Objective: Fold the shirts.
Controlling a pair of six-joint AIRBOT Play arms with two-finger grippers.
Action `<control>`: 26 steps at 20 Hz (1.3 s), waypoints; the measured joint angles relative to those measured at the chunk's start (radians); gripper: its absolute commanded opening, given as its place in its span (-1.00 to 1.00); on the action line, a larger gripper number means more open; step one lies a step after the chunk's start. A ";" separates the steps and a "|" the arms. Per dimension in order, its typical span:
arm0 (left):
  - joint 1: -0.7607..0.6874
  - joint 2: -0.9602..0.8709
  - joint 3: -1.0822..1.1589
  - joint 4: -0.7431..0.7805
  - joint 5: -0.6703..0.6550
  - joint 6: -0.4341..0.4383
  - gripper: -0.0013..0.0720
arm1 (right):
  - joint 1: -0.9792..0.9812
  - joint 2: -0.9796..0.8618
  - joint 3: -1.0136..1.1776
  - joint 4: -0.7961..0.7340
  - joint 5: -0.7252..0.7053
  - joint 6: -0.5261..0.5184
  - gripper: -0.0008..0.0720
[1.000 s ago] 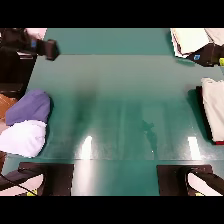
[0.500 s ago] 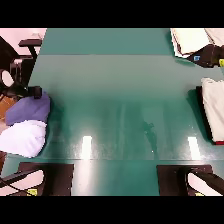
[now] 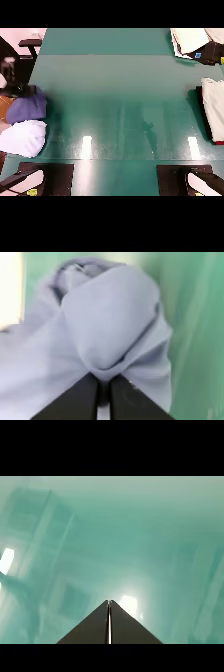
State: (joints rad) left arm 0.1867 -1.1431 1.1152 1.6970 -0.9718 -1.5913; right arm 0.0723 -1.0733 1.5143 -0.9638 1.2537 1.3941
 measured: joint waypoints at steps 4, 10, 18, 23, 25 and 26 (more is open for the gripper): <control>-0.130 0.155 0.231 -0.005 -0.066 0.045 -0.91 | 0.000 0.053 0.000 0.004 -0.112 0.007 -0.93; -0.491 0.221 0.477 -0.023 -0.149 0.090 -0.91 | 0.000 0.112 0.000 0.003 -0.211 0.010 -0.93; -0.946 -0.096 0.522 -0.122 -0.148 0.118 0.74 | 0.000 0.121 0.000 0.000 -0.230 0.012 -0.93; -0.964 -0.260 0.526 -0.180 -0.084 0.127 0.74 | 0.000 0.121 0.000 0.000 -0.227 0.012 -0.93; -0.878 -0.280 0.525 -0.177 -0.087 0.104 0.74 | 0.000 0.121 0.000 0.000 -0.222 0.012 -0.93; -0.819 -0.288 0.516 -0.179 -0.092 0.086 0.74 | 0.000 0.121 0.000 -0.001 -0.219 0.012 -0.93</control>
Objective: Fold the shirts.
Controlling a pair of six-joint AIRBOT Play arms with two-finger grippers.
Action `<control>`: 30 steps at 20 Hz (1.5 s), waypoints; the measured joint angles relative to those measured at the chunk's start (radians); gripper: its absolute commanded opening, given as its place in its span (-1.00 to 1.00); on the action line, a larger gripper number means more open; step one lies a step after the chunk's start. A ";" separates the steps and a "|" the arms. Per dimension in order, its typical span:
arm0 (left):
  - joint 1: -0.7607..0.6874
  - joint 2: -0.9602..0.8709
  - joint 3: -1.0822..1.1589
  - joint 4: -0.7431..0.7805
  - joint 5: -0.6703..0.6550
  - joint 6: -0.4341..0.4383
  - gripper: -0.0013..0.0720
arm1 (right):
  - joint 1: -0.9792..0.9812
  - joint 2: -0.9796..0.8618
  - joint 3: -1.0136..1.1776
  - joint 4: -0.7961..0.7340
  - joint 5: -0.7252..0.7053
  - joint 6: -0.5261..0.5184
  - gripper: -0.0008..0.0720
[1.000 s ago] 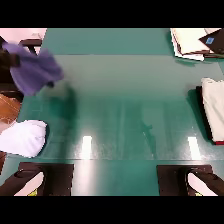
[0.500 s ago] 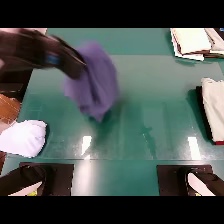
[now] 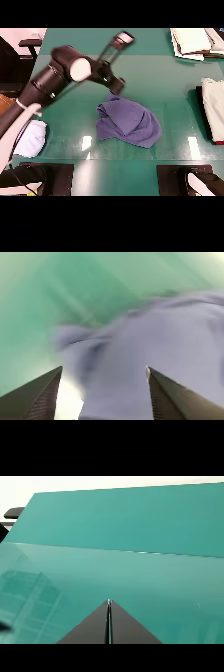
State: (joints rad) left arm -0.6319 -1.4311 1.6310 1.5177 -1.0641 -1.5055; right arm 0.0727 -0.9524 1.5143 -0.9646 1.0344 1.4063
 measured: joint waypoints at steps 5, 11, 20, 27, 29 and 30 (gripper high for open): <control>0.269 -0.046 -0.134 -0.218 -0.010 -0.017 0.74 | 0.000 -0.011 0.000 0.001 0.029 0.000 -0.93; 0.325 -0.160 -0.269 -0.447 0.013 0.066 0.74 | 0.000 -0.048 0.000 0.002 0.078 0.000 -0.93; 0.234 -0.208 -0.298 -0.523 0.013 0.163 -0.91 | 0.000 -0.061 -0.001 -0.005 0.128 0.000 -0.93; 0.368 -0.062 -0.296 -0.526 0.003 0.168 -0.91 | 0.000 -0.001 -0.227 -0.103 0.237 0.063 -0.93; 0.409 0.000 -0.296 -0.520 0.003 0.169 -0.91 | 0.000 0.016 -0.356 -0.156 0.253 0.103 0.02; 0.424 0.027 -0.296 -0.510 0.005 0.169 -0.91 | 0.000 0.016 -0.425 -0.168 0.259 0.116 0.29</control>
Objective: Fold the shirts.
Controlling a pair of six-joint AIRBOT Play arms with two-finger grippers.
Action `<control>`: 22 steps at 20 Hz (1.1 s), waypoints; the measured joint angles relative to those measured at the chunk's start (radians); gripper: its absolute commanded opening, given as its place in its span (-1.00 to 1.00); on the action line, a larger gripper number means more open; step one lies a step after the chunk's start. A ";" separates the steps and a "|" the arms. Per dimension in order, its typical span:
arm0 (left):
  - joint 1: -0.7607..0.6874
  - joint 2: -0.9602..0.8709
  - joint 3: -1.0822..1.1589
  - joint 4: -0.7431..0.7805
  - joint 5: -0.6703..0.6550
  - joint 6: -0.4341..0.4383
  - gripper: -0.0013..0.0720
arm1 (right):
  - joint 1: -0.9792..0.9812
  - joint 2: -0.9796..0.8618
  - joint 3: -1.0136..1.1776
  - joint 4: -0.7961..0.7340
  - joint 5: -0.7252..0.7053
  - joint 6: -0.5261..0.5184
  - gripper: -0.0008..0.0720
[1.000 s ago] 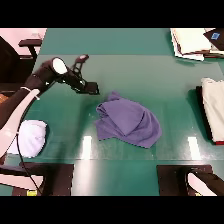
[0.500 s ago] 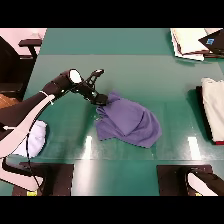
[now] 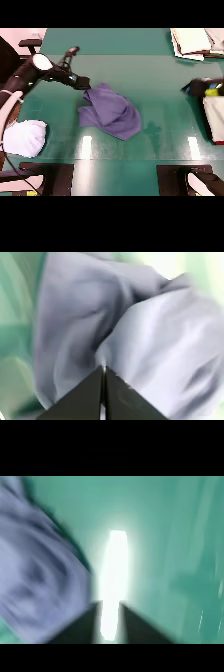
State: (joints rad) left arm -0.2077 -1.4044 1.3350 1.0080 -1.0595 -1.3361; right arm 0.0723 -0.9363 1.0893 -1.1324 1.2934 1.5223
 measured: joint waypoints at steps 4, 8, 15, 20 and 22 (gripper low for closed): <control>0.025 0.053 0.000 0.021 -0.003 0.002 -0.91 | 0.058 -0.080 -0.225 0.082 -0.036 0.019 0.29; 0.032 0.068 0.000 0.027 -0.007 0.002 -0.91 | 0.214 -0.227 -0.330 0.252 -0.195 -0.011 0.29; 0.034 0.075 0.000 0.031 -0.010 0.002 -0.91 | 0.484 -0.506 -0.210 0.380 -0.341 -0.039 -0.69; 0.034 0.136 0.012 0.043 -0.014 0.002 -0.91 | 0.509 -0.553 -0.055 0.353 -0.347 -0.071 -0.93; 0.034 0.204 0.046 0.062 -0.006 0.002 -0.91 | 0.474 -0.500 0.026 0.288 -0.304 -0.076 -0.94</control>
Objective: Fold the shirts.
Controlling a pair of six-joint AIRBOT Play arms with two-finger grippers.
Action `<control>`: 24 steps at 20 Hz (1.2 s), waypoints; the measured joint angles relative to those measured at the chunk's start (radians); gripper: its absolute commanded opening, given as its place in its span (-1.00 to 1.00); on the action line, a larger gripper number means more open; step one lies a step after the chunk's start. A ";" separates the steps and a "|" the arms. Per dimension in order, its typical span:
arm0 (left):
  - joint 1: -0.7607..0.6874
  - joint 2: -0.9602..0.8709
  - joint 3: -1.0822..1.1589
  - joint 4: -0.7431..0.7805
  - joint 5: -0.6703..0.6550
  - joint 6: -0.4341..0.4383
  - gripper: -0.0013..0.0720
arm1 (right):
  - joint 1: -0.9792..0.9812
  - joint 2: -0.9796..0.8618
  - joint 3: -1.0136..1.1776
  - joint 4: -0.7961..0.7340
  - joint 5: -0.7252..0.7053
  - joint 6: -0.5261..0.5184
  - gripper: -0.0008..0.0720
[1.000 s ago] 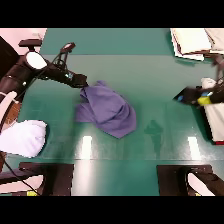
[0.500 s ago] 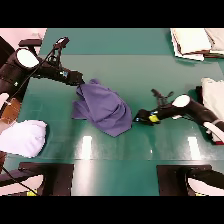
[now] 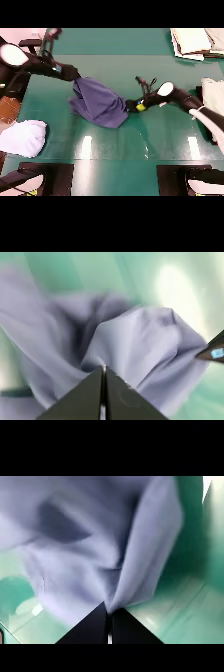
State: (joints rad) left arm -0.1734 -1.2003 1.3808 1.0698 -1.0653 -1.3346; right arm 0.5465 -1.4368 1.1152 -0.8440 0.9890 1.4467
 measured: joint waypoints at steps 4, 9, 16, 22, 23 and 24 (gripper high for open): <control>0.000 0.172 0.140 0.021 0.007 0.000 -0.91 | -0.120 0.176 0.214 -0.119 0.131 0.003 -0.94; 0.000 0.326 0.309 0.018 -0.002 0.000 -0.91 | -0.278 0.361 0.487 -0.166 0.216 0.029 -0.94; -0.001 0.335 0.270 -0.002 -0.087 -0.003 -0.91 | -0.335 0.315 0.700 -0.224 0.367 0.072 -0.94; -0.085 0.296 -0.092 0.043 -0.144 -0.003 -0.91 | -0.249 0.236 0.520 -0.346 0.423 0.085 -0.94; -0.115 0.294 -0.162 0.047 -0.147 -0.003 -0.91 | -0.241 0.238 0.478 -0.358 0.425 0.087 -0.94; -0.151 0.292 -0.235 0.049 -0.151 -0.003 -0.91 | -0.234 0.246 0.435 -0.368 0.426 0.089 -0.94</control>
State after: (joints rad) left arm -0.3248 -0.9081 1.1458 1.1187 -1.2167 -1.3373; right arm 0.3122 -1.1912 1.5505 -1.2118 1.4151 1.5360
